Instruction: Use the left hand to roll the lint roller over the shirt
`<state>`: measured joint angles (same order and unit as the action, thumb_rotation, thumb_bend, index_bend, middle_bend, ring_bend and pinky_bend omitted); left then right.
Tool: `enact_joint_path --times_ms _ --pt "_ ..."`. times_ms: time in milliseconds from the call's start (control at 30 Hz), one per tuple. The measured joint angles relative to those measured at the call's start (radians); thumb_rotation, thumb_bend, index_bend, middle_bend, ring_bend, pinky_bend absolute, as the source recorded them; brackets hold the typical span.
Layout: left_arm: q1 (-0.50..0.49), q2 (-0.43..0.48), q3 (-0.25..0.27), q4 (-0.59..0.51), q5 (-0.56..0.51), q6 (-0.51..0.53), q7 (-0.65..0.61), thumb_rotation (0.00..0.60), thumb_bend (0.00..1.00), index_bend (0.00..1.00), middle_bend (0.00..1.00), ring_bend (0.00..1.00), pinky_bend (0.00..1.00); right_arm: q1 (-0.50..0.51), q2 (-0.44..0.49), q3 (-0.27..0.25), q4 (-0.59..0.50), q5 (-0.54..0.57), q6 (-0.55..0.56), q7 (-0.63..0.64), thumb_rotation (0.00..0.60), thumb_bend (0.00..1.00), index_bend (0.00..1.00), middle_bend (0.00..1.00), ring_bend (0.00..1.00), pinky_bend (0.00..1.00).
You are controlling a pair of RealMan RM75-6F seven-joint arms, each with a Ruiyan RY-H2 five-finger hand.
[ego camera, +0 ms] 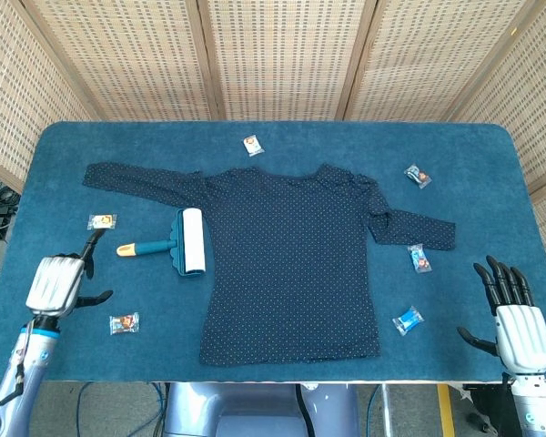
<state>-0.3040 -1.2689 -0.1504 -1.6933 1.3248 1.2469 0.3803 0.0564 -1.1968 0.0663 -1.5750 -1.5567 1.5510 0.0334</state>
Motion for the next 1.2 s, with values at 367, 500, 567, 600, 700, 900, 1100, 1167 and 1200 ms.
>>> enact_joint_path --times_ms 367,500,567,600,700,900,1100,1167,1200 --pt "-0.175 0.017 -0.065 0.028 -0.310 -0.271 0.083 0.600 0.33 0.46 0.92 0.83 0.76 0.004 -0.003 0.005 0.013 0.017 -0.013 0.013 0.600 0.12 0.00 0.00 0.00 0.00" --pt "-0.240 0.008 -0.075 0.070 -0.423 -0.317 0.144 0.600 0.33 0.44 0.92 0.83 0.76 0.006 -0.004 0.008 0.018 0.026 -0.020 0.017 0.600 0.12 0.00 0.00 0.00 0.00" --pt "-0.273 -0.002 -0.076 0.099 -0.475 -0.334 0.175 0.600 0.33 0.44 0.92 0.83 0.76 0.006 -0.004 0.009 0.020 0.031 -0.022 0.019 0.600 0.12 0.00 0.00 0.00 0.00" --pt "-0.286 -0.007 -0.076 0.114 -0.493 -0.340 0.188 0.600 0.33 0.43 0.92 0.83 0.76 0.006 -0.004 0.010 0.021 0.032 -0.022 0.020 0.600 0.12 0.00 0.00 0.00 0.00" --pt "-0.328 -0.025 -0.073 0.163 -0.548 -0.362 0.223 0.600 0.33 0.42 0.92 0.83 0.76 0.007 -0.005 0.012 0.025 0.036 -0.024 0.022 0.600 0.12 0.00 0.00 0.00 0.00" --pt "-0.399 -0.057 -0.059 0.229 -0.622 -0.397 0.269 0.600 0.33 0.41 0.92 0.83 0.76 0.008 -0.008 0.015 0.031 0.041 -0.027 0.023 0.600 0.12 0.00 0.00 0.00 0.00" --pt "-0.446 -0.110 -0.037 0.289 -0.665 -0.419 0.297 0.600 0.33 0.41 0.92 0.83 0.76 0.008 -0.009 0.018 0.036 0.047 -0.025 0.026 0.600 0.12 0.00 0.00 0.00 0.00" --pt "-0.461 -0.136 -0.027 0.317 -0.678 -0.424 0.308 0.600 0.33 0.40 0.92 0.83 0.76 0.008 -0.008 0.020 0.038 0.050 -0.025 0.028 0.600 0.12 0.00 0.00 0.00 0.00" --pt "-0.467 -0.146 -0.021 0.329 -0.683 -0.425 0.313 0.600 0.33 0.40 0.92 0.83 0.76 0.008 -0.008 0.020 0.039 0.051 -0.026 0.029 0.600 0.12 0.00 0.00 0.00 0.00"
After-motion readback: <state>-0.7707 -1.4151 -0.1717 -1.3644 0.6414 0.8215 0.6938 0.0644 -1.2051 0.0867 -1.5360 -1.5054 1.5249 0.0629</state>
